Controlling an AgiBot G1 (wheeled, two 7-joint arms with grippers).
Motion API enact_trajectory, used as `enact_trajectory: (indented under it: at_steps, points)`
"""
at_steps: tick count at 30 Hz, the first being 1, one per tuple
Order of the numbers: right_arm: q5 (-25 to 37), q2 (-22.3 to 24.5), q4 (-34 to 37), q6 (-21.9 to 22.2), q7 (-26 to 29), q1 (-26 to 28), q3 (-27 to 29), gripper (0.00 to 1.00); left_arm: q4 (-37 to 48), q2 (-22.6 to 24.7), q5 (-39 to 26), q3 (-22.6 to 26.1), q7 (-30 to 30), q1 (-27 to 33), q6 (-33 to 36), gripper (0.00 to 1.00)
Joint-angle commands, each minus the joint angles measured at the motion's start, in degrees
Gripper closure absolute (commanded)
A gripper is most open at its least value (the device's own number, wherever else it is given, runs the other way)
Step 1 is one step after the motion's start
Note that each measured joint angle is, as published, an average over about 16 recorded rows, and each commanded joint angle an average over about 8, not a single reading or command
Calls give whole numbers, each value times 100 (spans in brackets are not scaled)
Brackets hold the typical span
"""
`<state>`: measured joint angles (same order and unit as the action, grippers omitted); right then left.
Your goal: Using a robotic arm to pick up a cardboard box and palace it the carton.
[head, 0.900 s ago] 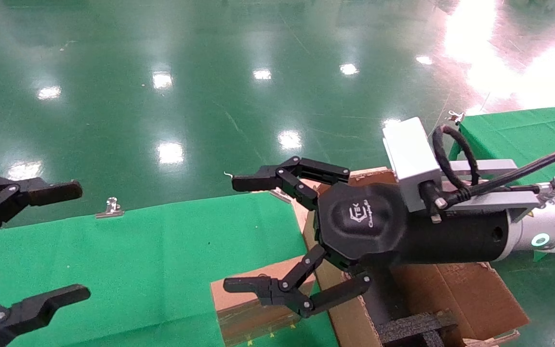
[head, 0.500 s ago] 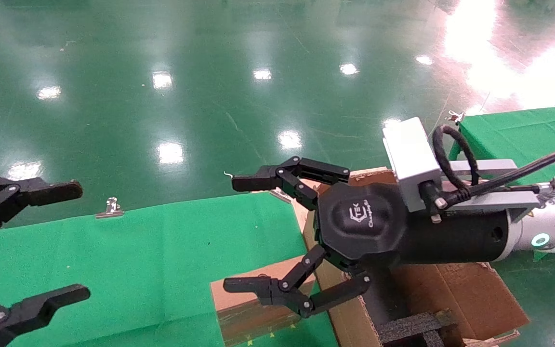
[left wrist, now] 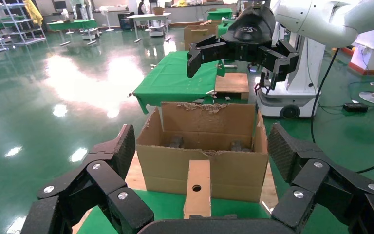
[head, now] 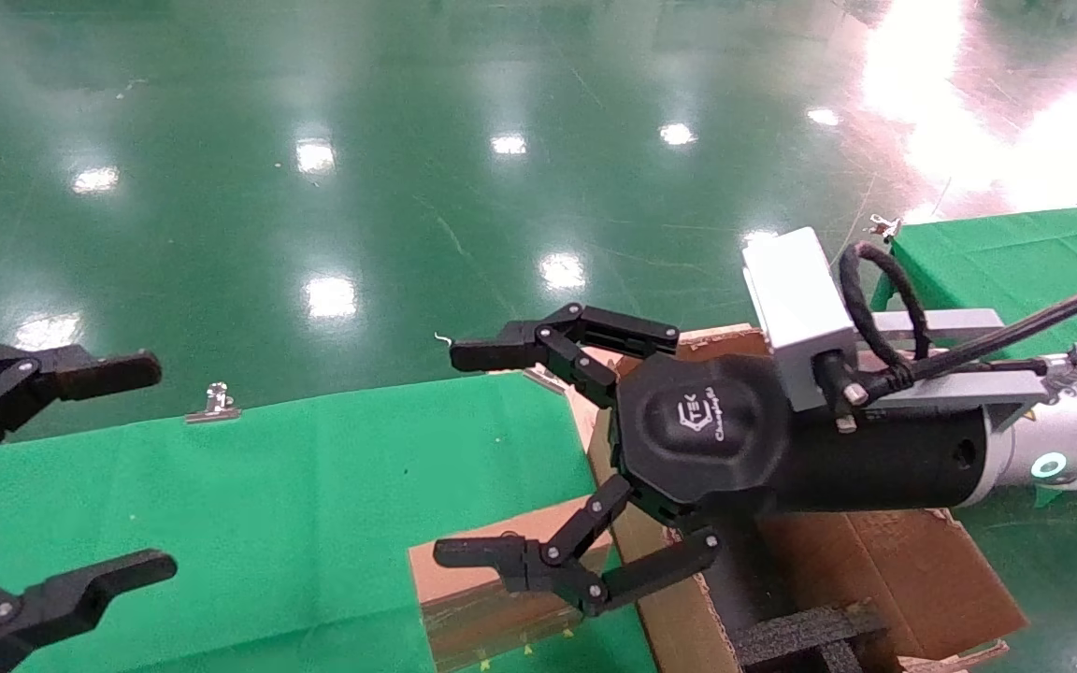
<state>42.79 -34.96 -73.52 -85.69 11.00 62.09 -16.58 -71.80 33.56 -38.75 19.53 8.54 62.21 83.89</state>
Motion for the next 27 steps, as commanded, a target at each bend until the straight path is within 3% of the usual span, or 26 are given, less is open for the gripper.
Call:
enact_trajectory:
  at_steps: [1, 6, 12, 20, 27]
  points:
    - [-38, -1, 0, 3, -6, -21, 17, 0, 0, 0, 0, 0, 0, 0, 0, 100]
    - [429, -9, 26, -55, 39, 225, -184, 0, 0, 0, 0, 0, 0, 0, 0, 100]
    - [1571, -240, 193, -239, 225, 976, -733, 0, 0, 0, 0, 1, 0, 0, 0, 100]
    - [3034, -843, 662, -497, 274, 2038, -1797, 0, 0, 0, 0, 1, -1, 0, 0, 100]
    - [3743, -1420, 1288, -514, 18, 2668, -2808, 0, 0, 0, 1, 1, -1, 1, 0, 100]
